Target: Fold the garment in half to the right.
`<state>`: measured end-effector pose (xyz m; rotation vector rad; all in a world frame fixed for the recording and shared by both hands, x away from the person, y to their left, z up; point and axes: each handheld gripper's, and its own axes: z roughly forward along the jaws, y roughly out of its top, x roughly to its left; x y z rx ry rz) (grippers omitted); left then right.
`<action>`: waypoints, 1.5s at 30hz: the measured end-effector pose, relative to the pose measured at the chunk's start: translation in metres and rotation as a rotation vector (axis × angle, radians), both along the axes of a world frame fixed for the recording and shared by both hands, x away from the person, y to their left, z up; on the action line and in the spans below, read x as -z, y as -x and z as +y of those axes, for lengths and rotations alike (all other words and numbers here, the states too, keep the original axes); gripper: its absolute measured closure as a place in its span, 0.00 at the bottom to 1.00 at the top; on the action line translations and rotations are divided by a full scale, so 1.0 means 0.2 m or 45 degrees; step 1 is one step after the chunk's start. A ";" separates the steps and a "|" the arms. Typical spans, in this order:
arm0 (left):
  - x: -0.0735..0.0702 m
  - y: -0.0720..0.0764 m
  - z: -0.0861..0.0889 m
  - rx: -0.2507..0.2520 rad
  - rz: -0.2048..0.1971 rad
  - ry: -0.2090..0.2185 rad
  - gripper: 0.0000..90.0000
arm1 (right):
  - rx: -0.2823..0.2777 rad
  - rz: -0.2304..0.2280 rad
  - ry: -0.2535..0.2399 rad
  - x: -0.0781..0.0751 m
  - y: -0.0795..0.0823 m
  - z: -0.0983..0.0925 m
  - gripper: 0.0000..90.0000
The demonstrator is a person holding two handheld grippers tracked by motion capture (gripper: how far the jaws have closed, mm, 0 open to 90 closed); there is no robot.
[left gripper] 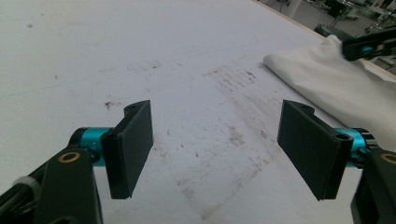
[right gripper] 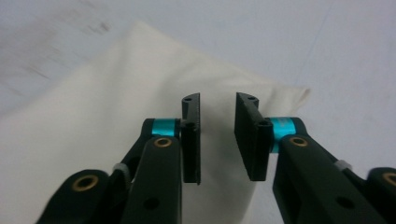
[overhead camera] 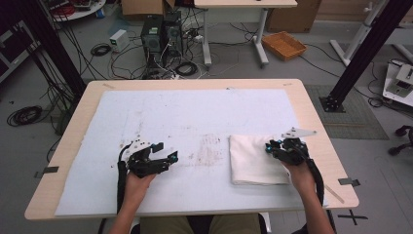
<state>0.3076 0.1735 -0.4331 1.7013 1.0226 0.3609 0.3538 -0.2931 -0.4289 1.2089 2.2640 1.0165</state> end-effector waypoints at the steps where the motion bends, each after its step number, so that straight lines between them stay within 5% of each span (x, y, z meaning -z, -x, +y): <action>1: 0.00 0.00 0.00 -0.004 0.002 0.001 0.30 | 0.010 0.038 0.045 0.03 -0.03 0.01 0.84; 4: 0.00 0.00 0.02 -0.009 0.001 0.006 0.30 | 0.098 0.024 0.112 0.03 -0.06 -0.01 0.85; 6: 0.00 0.01 0.02 -0.012 0.003 0.003 0.30 | 0.137 -0.005 0.134 0.04 -0.05 -0.03 0.69; 11: 0.00 0.02 0.03 -0.005 -0.011 0.004 0.30 | 0.155 -0.110 -0.003 -0.01 0.01 -0.10 0.55; 14: -0.01 0.03 0.03 0.002 -0.030 -0.003 0.30 | 0.106 -0.197 -0.105 -0.06 0.07 -0.14 0.34; 17: -0.03 0.03 0.03 0.014 -0.069 -0.008 0.28 | 0.008 -0.254 -0.129 -0.08 0.13 -0.15 0.23; 24: -0.04 0.05 0.08 0.014 -0.103 -0.007 0.28 | -0.112 -0.253 -0.182 -0.11 0.25 -0.13 0.23; 27: -0.04 0.05 0.10 0.001 -0.102 0.016 0.28 | -0.159 -0.230 -0.190 -0.11 0.27 -0.08 0.32; 28: -0.04 0.05 0.10 0.000 -0.100 0.017 0.28 | -0.252 -0.211 -0.159 -0.10 0.29 0.02 0.34; 31: -0.04 0.05 0.09 0.001 -0.101 0.015 0.28 | -0.356 -0.167 -0.017 -0.05 0.30 0.21 0.32; 34: -0.04 0.05 0.10 0.006 -0.103 0.017 0.28 | -0.390 -0.088 0.180 0.01 0.28 0.31 0.31; 35: -0.04 0.05 0.10 0.002 -0.104 0.023 0.28 | -0.394 -0.066 0.191 0.03 0.28 0.32 0.31; 42: -0.04 0.05 0.10 0.003 -0.105 0.024 0.28 | -0.235 -0.212 -0.086 -0.09 0.28 0.13 0.23; 45: -0.04 0.05 0.10 0.000 -0.112 0.022 0.28 | -0.157 -0.254 -0.128 -0.12 0.27 0.04 0.23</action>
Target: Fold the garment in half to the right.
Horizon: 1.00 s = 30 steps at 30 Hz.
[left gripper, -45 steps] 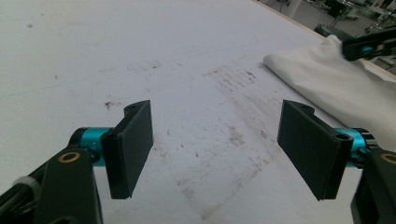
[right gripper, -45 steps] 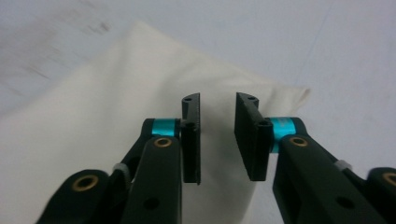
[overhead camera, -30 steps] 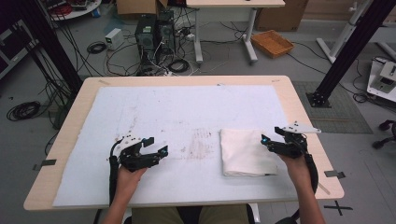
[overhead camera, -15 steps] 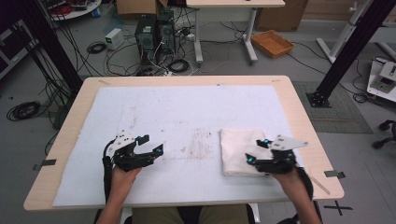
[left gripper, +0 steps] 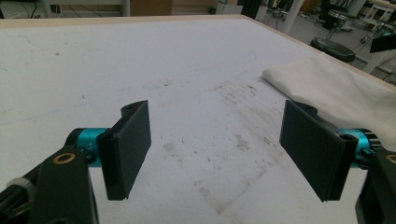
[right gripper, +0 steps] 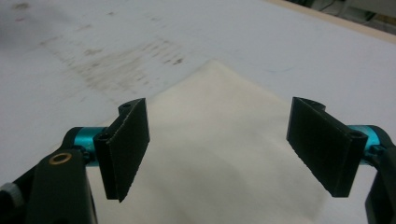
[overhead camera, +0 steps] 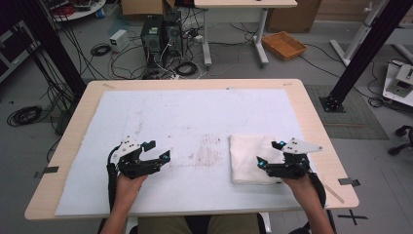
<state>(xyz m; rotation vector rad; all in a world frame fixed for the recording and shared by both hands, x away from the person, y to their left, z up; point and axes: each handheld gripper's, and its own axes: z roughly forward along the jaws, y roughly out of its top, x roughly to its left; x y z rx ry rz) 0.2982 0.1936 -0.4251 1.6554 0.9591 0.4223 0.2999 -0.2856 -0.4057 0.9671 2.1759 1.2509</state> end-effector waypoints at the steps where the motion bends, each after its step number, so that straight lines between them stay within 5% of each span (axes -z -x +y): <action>1: 0.00 0.00 0.00 0.000 0.000 0.001 0.28 | 0.018 -0.005 -0.015 0.00 0.00 -0.02 0.23; 11: 0.01 0.02 0.00 0.022 -0.007 -0.001 0.28 | 0.106 -0.025 -0.079 -0.04 0.01 -0.17 0.23; 30: 0.00 0.03 0.03 0.018 -0.033 0.020 0.28 | 0.102 -0.029 -0.089 -0.04 0.02 -0.17 0.23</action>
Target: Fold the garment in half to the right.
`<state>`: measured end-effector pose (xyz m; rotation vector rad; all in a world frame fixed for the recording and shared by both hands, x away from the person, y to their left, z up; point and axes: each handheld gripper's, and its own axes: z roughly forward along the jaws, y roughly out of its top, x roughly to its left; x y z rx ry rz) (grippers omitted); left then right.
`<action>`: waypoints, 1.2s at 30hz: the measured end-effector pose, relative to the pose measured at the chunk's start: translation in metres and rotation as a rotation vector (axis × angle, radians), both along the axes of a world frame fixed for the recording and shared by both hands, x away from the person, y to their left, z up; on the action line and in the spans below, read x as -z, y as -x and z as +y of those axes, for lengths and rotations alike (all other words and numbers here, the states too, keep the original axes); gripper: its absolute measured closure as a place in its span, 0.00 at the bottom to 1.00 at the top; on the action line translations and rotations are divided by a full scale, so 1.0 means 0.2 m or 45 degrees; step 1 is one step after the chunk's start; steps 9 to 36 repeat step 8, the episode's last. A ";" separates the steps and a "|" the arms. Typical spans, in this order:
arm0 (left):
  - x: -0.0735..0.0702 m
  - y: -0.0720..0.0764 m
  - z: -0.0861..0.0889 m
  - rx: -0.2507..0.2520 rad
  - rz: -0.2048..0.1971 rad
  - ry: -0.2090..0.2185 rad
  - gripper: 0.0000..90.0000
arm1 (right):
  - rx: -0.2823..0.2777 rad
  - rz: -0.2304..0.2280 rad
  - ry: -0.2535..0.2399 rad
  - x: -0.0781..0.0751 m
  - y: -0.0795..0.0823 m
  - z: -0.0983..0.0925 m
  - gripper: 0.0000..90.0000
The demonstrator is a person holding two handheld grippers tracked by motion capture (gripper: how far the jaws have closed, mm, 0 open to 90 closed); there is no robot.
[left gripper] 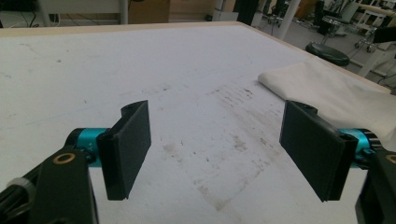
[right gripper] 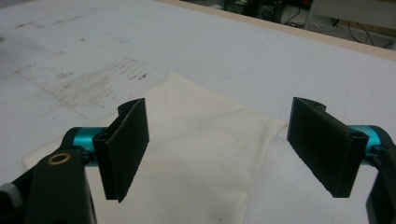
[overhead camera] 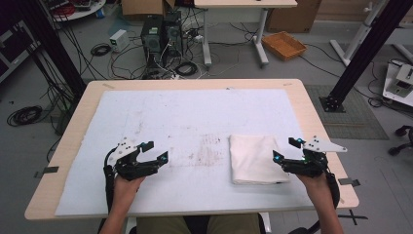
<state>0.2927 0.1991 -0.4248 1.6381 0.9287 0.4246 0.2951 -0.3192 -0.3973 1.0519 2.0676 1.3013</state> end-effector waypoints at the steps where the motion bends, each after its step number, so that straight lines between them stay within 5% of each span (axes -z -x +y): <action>1: 0.00 0.00 0.00 0.001 -0.002 0.000 0.28 | -0.001 -0.001 -0.002 0.00 0.00 0.00 0.23; 36: 0.00 -0.01 0.00 -0.001 -0.006 0.001 0.28 | 0.005 0.000 -0.008 0.00 0.00 -0.02 0.23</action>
